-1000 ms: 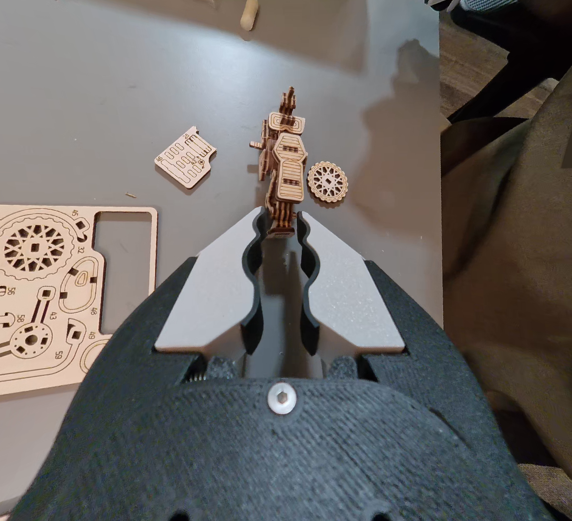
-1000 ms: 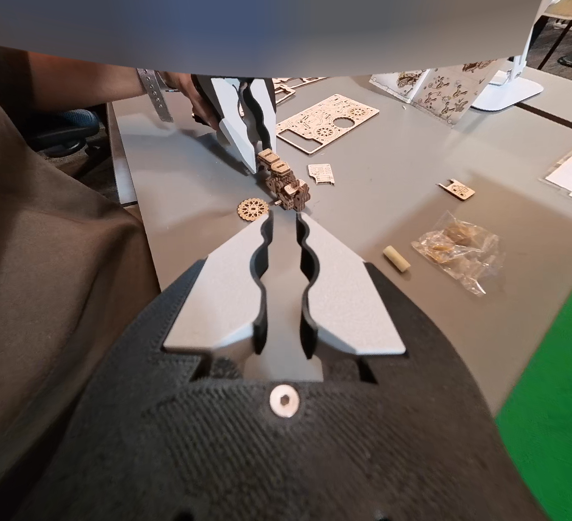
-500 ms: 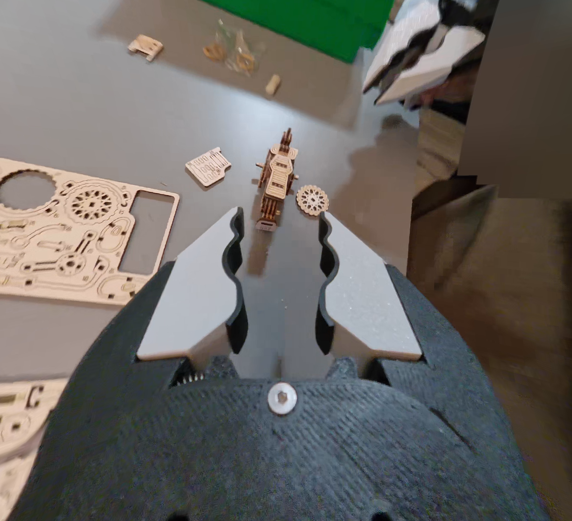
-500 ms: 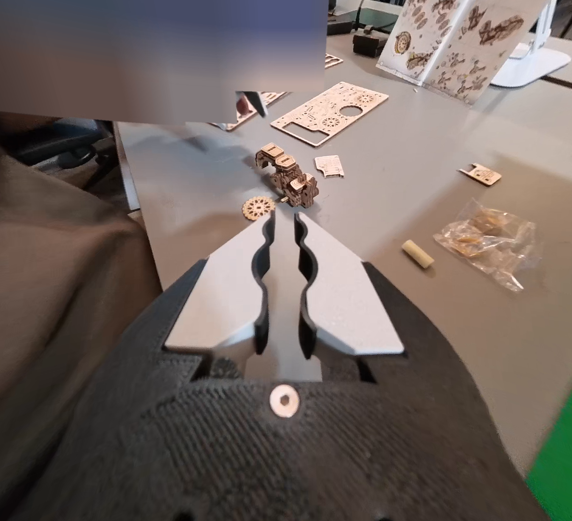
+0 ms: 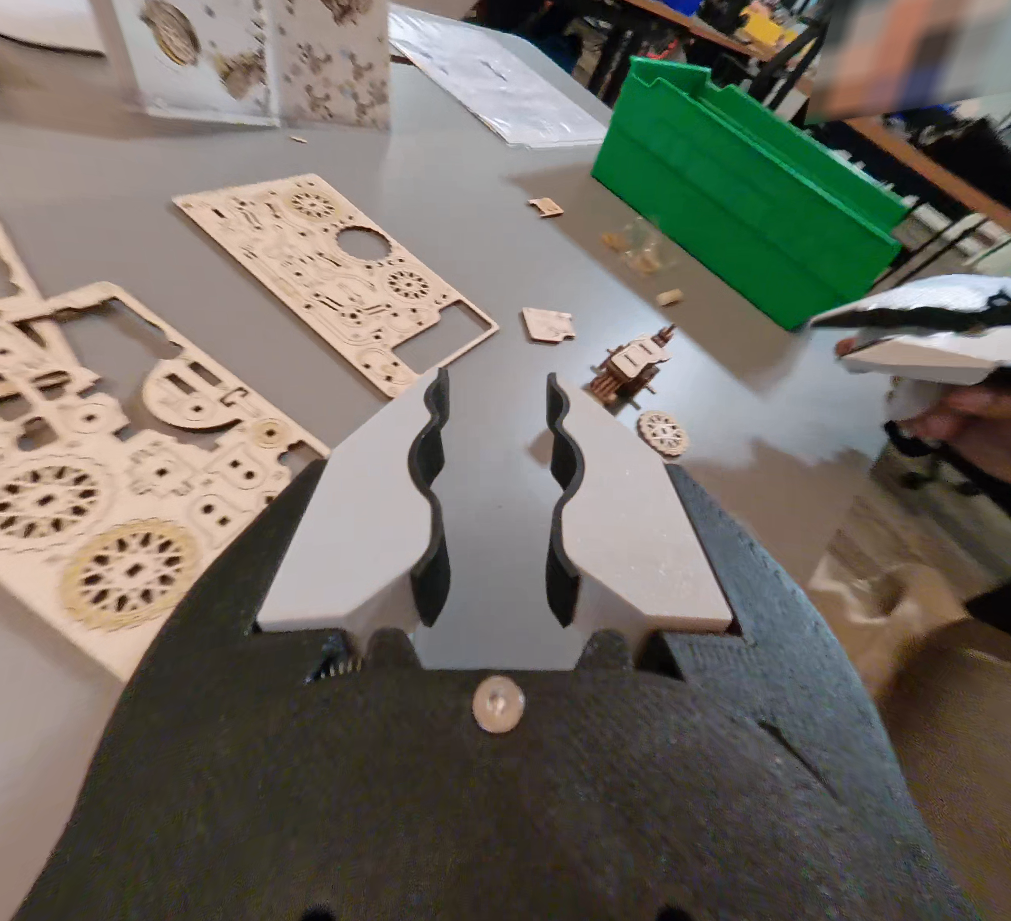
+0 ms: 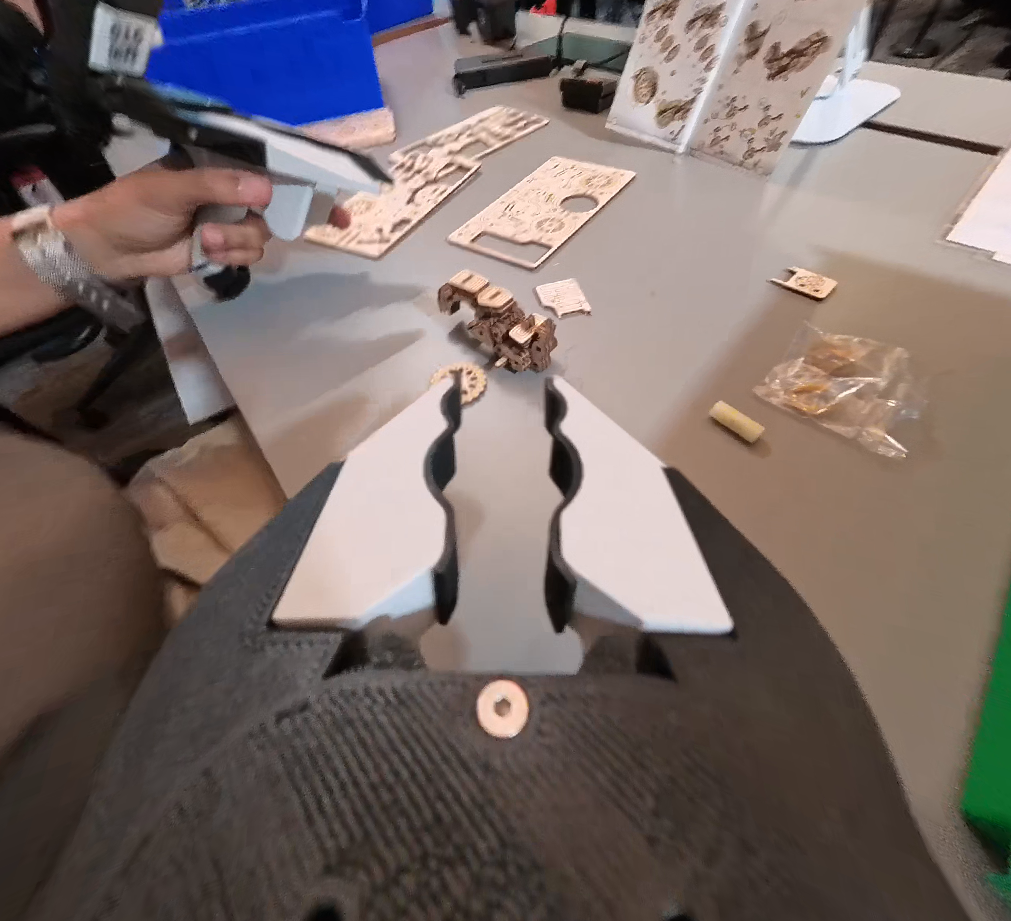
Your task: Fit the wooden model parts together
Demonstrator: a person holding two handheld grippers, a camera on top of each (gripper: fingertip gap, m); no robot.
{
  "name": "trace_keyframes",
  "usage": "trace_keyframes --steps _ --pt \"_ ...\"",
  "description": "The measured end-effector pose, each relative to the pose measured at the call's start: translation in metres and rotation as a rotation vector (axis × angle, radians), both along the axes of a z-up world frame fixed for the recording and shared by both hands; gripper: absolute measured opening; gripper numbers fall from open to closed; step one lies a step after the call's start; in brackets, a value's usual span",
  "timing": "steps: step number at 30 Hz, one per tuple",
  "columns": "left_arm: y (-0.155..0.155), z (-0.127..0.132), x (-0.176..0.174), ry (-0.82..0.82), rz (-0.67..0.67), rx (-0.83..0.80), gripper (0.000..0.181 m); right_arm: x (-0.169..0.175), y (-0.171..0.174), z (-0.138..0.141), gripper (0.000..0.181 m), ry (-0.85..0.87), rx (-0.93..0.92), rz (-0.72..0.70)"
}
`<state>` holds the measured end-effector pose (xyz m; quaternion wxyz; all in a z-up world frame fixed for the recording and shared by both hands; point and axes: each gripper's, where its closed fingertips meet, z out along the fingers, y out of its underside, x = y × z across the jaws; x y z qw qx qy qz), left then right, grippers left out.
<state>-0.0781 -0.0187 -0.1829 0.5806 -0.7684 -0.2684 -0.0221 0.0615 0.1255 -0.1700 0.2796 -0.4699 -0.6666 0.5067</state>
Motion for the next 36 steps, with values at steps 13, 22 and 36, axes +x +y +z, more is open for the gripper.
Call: trace_keyframes --steps 13,22,36 --pt "-0.033 0.004 -0.018 0.193 0.204 -0.064 0.032 -0.046 0.018 0.008 0.1 0.184 0.101 -0.23" --pt "-0.045 0.011 -0.026 0.352 0.388 -0.142 0.018 -0.048 0.04 0.005 0.075 0.172 0.142 -0.278" --pt "-0.05 0.02 -0.037 0.416 0.401 -0.112 0.027 -0.051 0.093 0.006 0.068 0.227 0.291 -0.296"
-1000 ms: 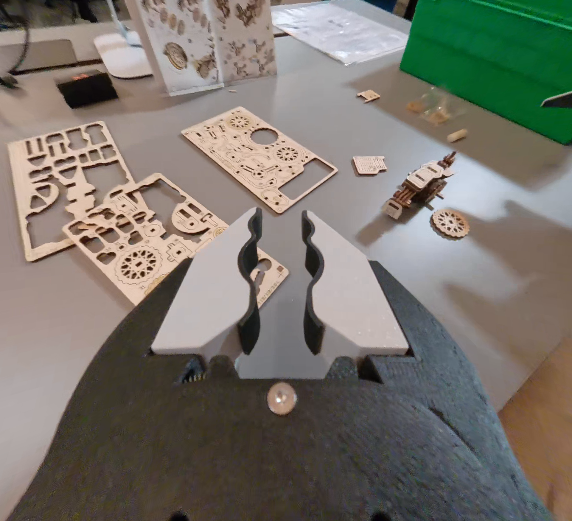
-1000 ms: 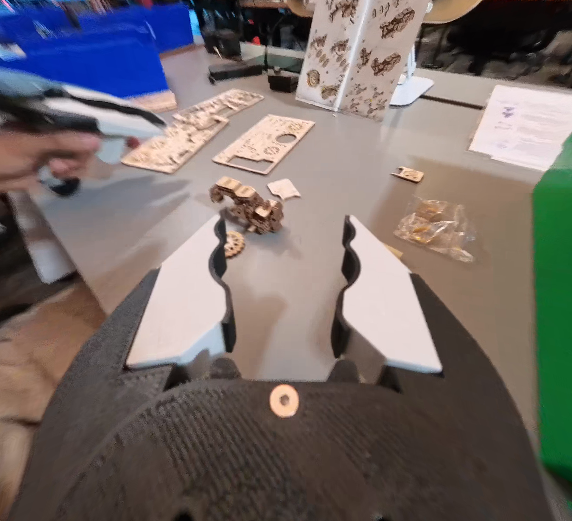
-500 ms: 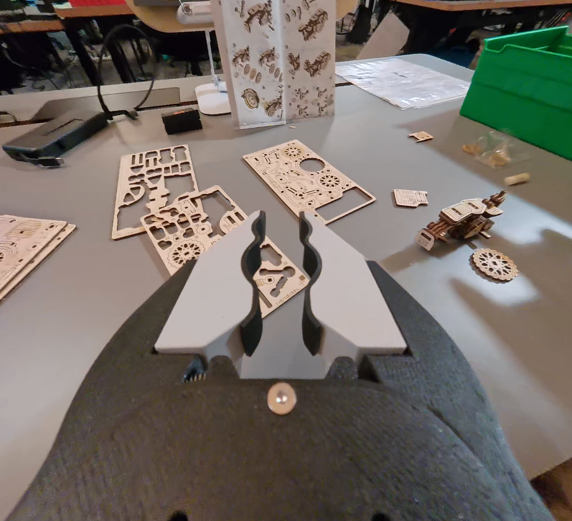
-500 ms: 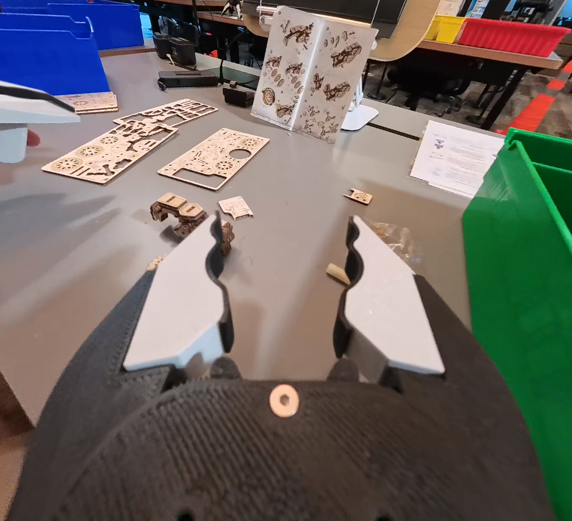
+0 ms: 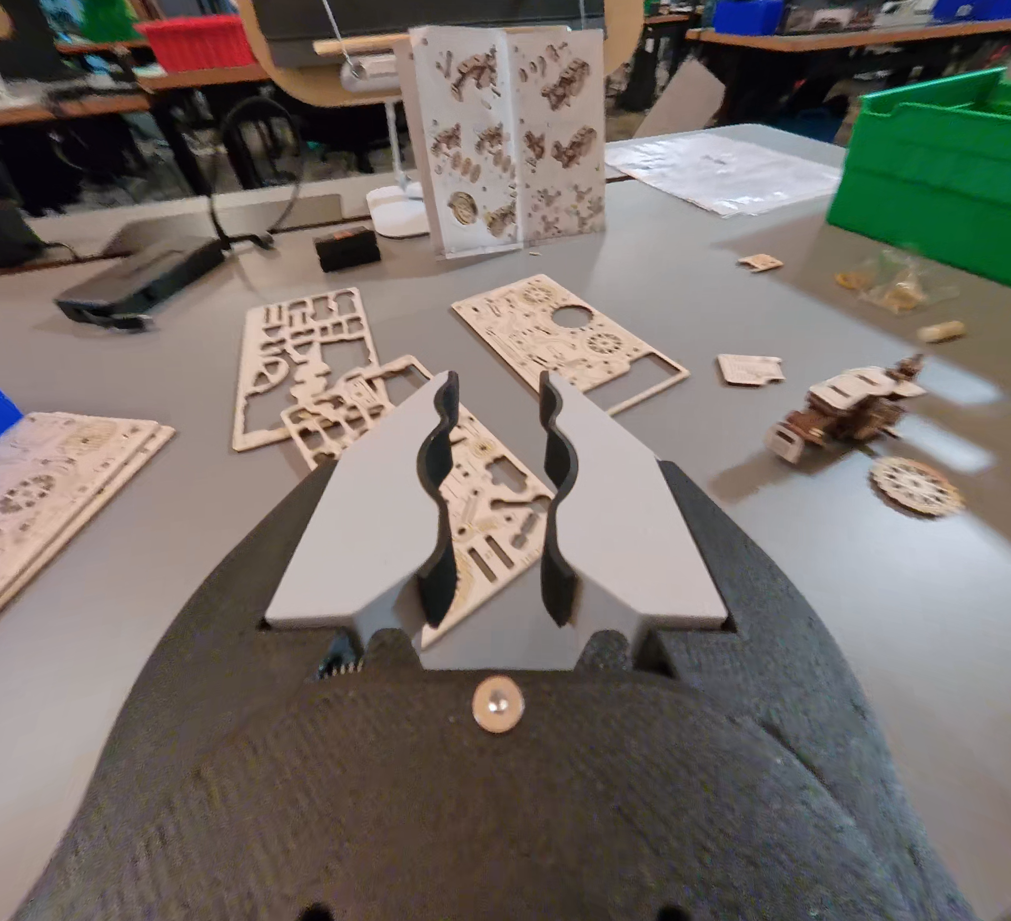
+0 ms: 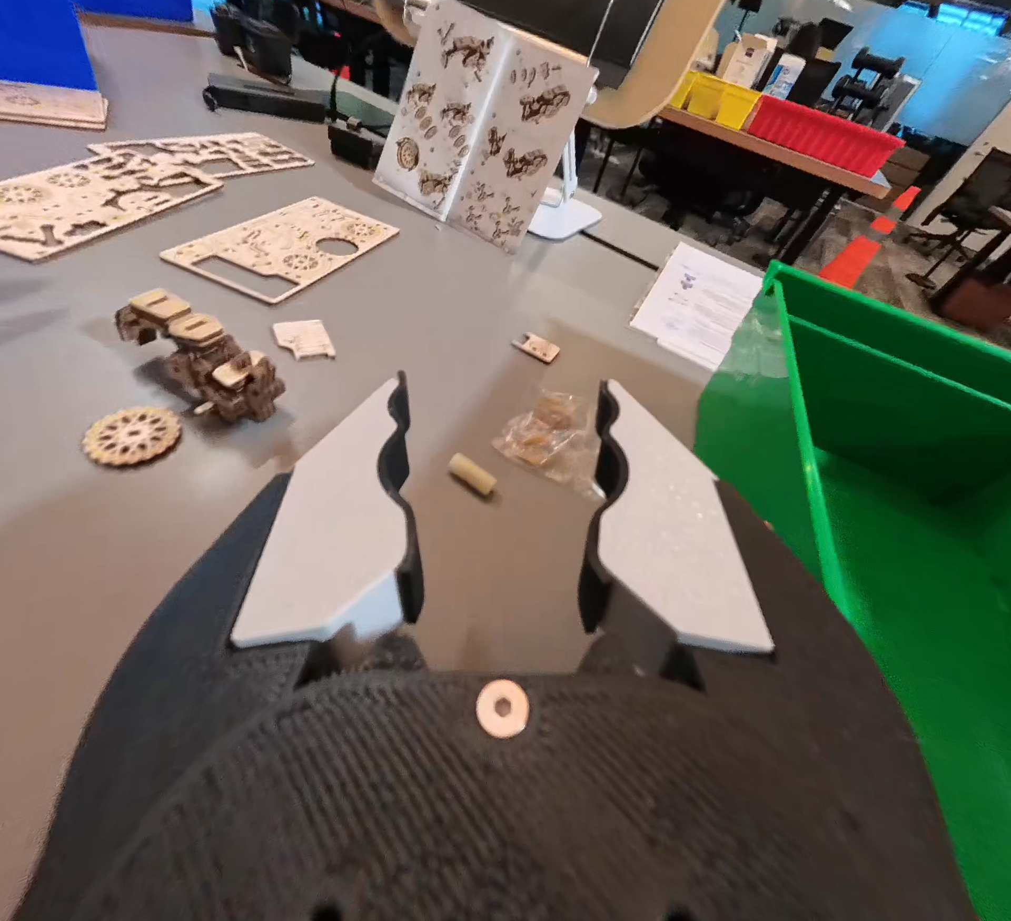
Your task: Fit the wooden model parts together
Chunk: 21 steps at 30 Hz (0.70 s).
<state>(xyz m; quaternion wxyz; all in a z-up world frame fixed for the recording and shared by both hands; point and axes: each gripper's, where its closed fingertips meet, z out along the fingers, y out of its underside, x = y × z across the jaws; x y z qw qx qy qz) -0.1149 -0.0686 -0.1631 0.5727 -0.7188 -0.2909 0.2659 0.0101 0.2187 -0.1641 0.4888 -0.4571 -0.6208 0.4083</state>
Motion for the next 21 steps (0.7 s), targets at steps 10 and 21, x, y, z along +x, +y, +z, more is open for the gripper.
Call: trace_keyframes --steps 10,21 --pt "0.054 0.004 0.004 -0.111 -0.144 0.103 0.014 -0.022 -0.034 -0.001 0.021 -0.038 -0.043 0.086" --pt "0.049 0.001 0.009 -0.22 -0.234 0.229 0.0 -0.015 -0.053 0.008 0.0 0.023 -0.096 0.123"
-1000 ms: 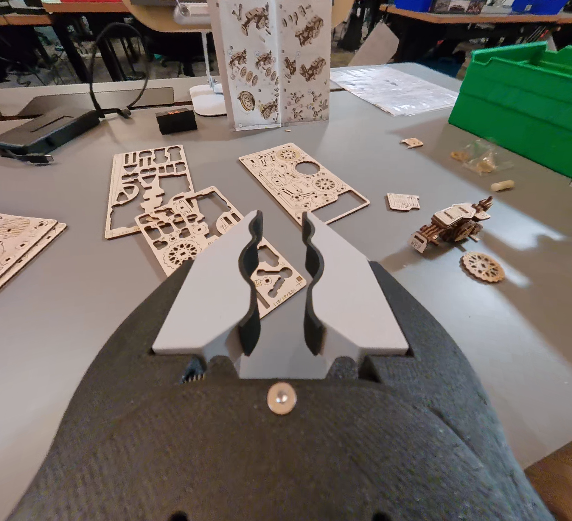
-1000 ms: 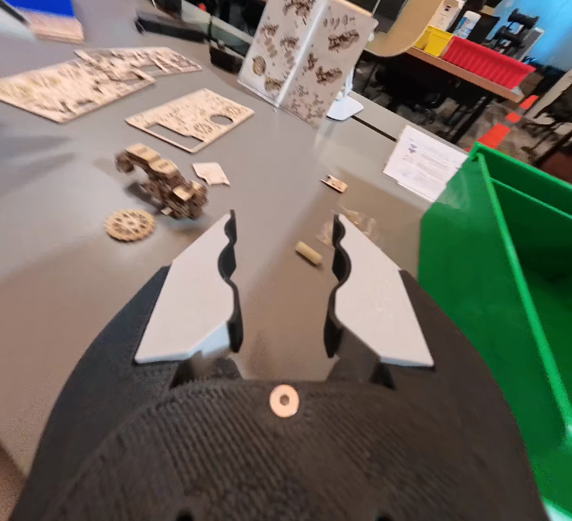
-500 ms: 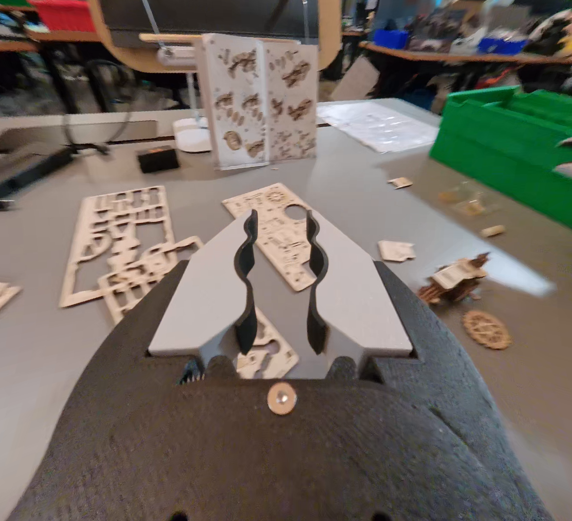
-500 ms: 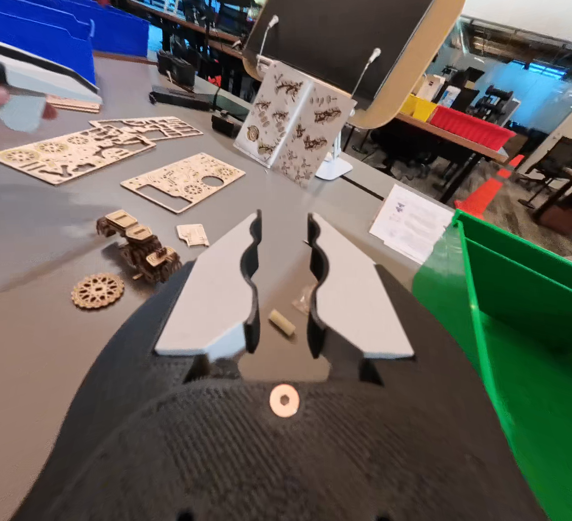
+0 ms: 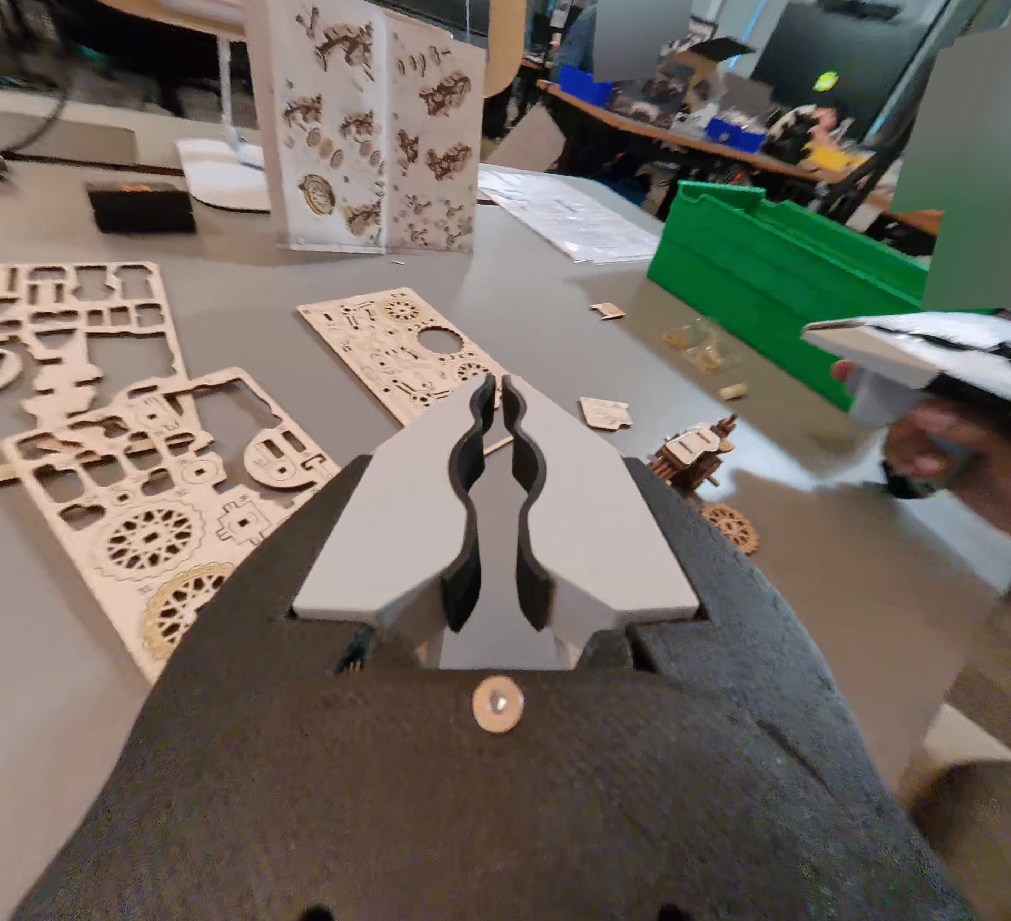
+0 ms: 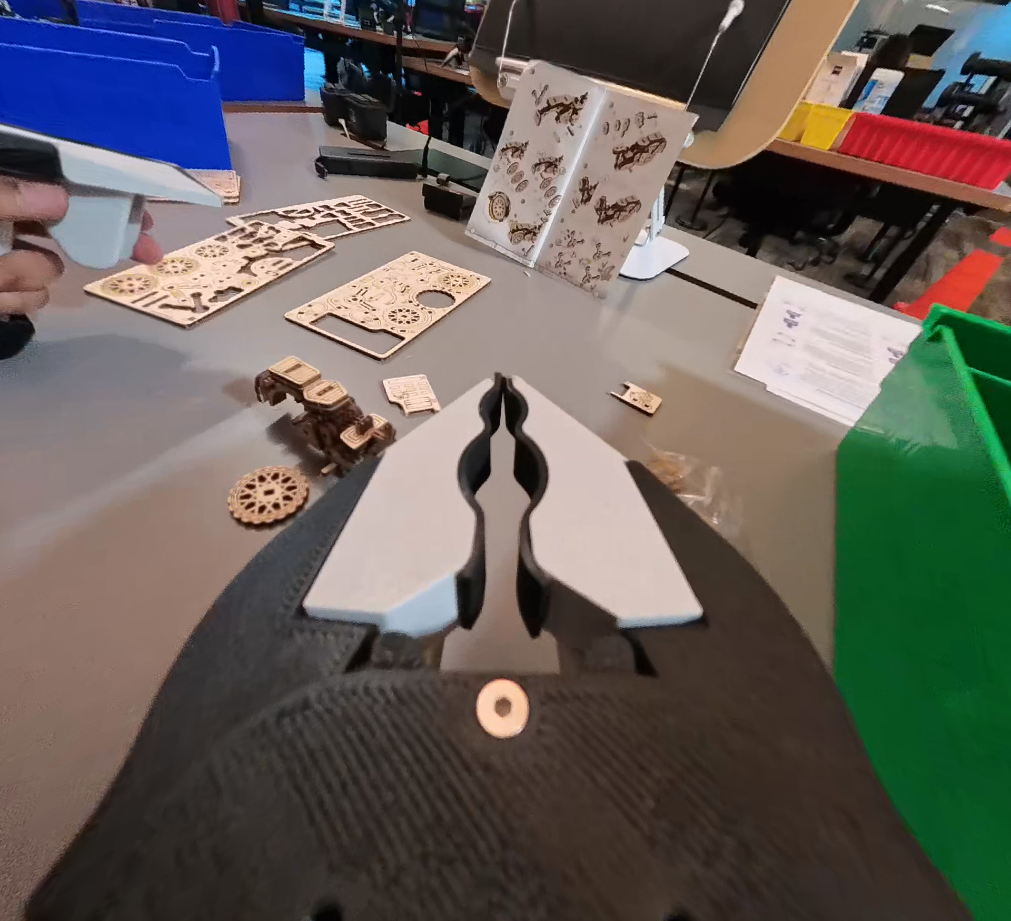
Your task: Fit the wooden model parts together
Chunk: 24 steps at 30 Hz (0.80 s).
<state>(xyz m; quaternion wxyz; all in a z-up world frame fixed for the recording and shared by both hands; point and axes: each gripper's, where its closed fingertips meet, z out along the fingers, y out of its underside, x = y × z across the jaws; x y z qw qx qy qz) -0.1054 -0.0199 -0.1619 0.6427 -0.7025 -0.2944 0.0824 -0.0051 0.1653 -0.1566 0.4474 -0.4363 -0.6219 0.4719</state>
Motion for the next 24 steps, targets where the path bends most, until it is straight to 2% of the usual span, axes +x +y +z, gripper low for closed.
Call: trace_keyframes --steps 7,11,16,20,24 --pt "0.01 0.015 -0.028 -0.048 -0.029 0.104 0.0 -0.027 0.008 0.006 0.005 -0.023 -0.247 0.1" --pt "0.032 0.023 -0.039 -0.027 -0.073 0.115 0.0 -0.036 0.008 0.005 0.011 -0.057 -0.207 0.126" --pt "0.053 0.016 -0.05 -0.063 -0.118 0.119 0.0 -0.042 -0.006 0.024 0.013 0.009 -0.172 0.16" --pt "0.054 0.016 -0.048 -0.144 -0.143 0.188 0.0 -0.045 -0.014 0.011 0.014 -0.033 -0.104 0.16" --pt "0.05 0.02 -0.044 -0.176 -0.162 0.229 0.0 -0.044 -0.017 0.01 0.009 -0.015 -0.061 0.136"
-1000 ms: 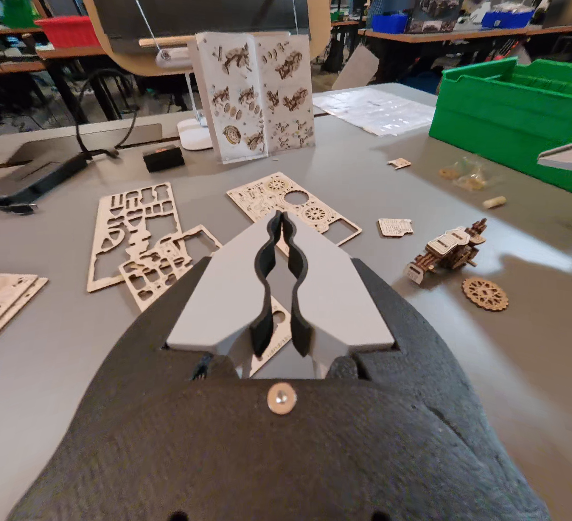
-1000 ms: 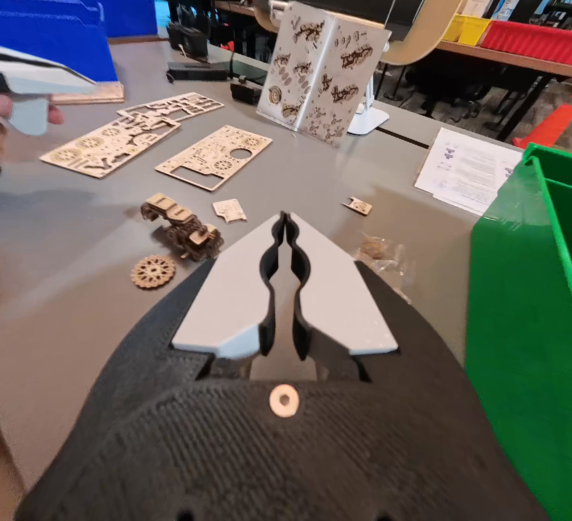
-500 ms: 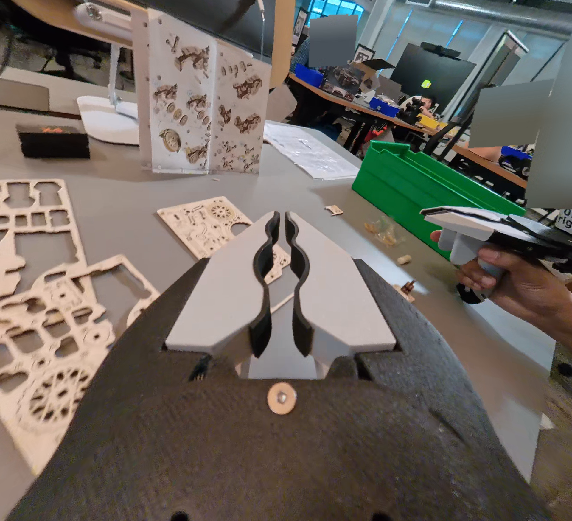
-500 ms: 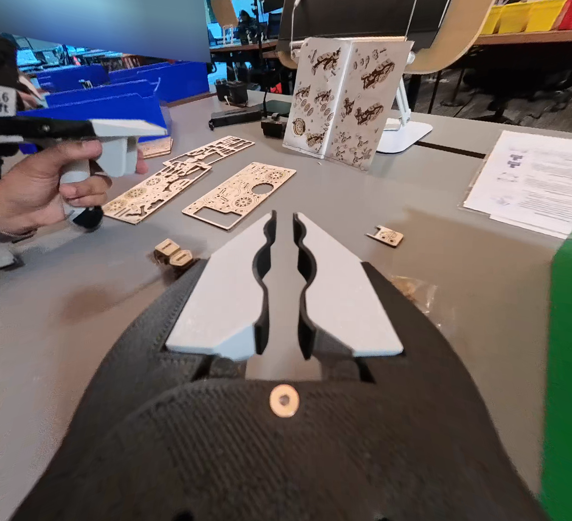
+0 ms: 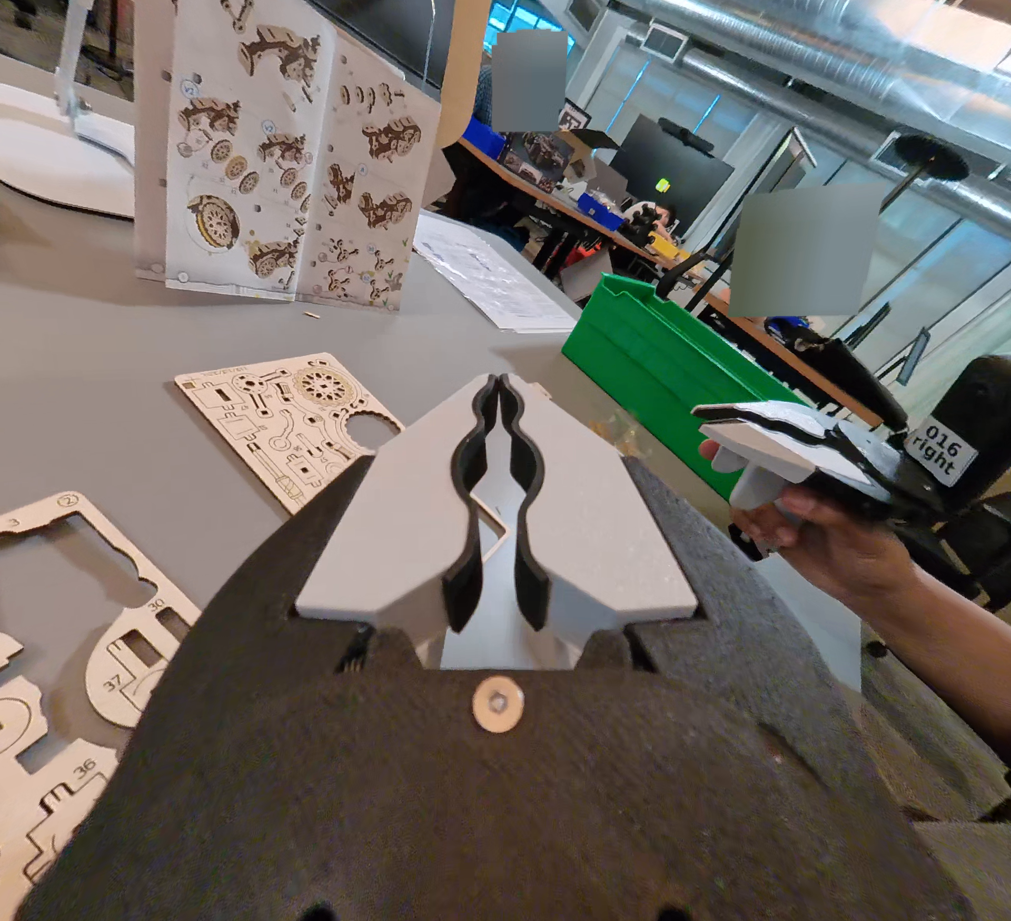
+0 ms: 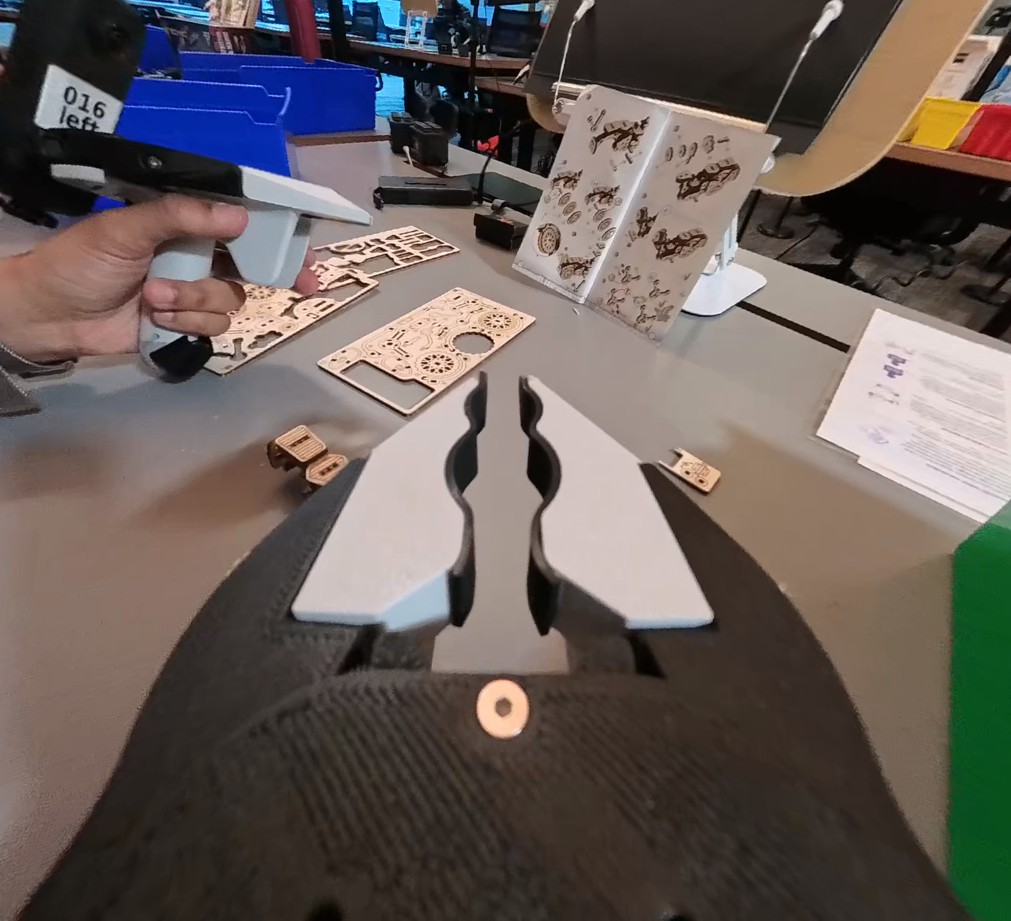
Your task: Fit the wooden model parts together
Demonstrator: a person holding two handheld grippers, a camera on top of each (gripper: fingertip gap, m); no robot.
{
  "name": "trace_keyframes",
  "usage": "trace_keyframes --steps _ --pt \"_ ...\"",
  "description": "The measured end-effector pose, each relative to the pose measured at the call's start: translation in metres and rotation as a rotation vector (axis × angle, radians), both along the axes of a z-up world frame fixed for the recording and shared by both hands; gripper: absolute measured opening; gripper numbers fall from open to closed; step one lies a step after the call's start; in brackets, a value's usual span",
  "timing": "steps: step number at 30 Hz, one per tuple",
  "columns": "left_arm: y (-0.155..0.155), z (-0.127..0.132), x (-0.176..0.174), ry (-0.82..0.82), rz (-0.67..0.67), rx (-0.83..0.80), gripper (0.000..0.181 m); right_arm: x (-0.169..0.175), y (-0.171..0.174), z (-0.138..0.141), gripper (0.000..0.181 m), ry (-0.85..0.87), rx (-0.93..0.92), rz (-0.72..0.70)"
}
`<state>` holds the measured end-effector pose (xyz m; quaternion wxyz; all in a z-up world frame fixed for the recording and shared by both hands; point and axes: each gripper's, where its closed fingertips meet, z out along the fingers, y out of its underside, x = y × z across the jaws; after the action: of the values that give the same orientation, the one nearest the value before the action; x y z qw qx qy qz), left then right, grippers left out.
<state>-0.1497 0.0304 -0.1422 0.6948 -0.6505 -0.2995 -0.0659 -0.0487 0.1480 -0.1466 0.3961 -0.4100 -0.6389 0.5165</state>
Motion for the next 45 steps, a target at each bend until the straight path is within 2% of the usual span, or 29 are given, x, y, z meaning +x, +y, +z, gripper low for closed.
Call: trace_keyframes --steps 4,10,15,19,26,32,37,45 --pt "0.003 -0.016 0.001 -0.028 -0.004 -0.081 0.0 0.001 -0.006 -0.007 0.012 -0.032 -0.004 0.022" --pt "0.007 -0.017 0.006 0.039 -0.002 -0.128 0.0 -0.002 -0.001 -0.006 0.015 -0.042 -0.102 0.018" --pt "0.011 -0.019 0.01 0.075 -0.018 -0.157 0.007 -0.002 0.007 -0.004 0.016 -0.049 -0.186 0.018" --pt "0.015 -0.024 0.021 0.045 -0.092 -0.192 0.004 -0.001 0.007 -0.003 0.013 -0.085 -0.281 0.035" --pt "0.012 -0.03 0.016 0.053 -0.07 -0.205 0.003 -0.006 0.003 -0.012 0.01 -0.124 -0.264 0.054" --pt "0.01 -0.032 0.006 -0.065 -0.074 -0.136 0.008 -0.009 0.011 -0.015 0.011 -0.145 -0.295 0.042" --pt "0.01 -0.034 0.006 -0.082 -0.078 -0.133 0.011 -0.01 0.014 -0.014 0.011 -0.143 -0.325 0.038" --pt "0.008 -0.034 0.006 -0.118 -0.097 -0.115 0.016 -0.01 0.004 -0.02 0.011 -0.163 -0.23 0.05"
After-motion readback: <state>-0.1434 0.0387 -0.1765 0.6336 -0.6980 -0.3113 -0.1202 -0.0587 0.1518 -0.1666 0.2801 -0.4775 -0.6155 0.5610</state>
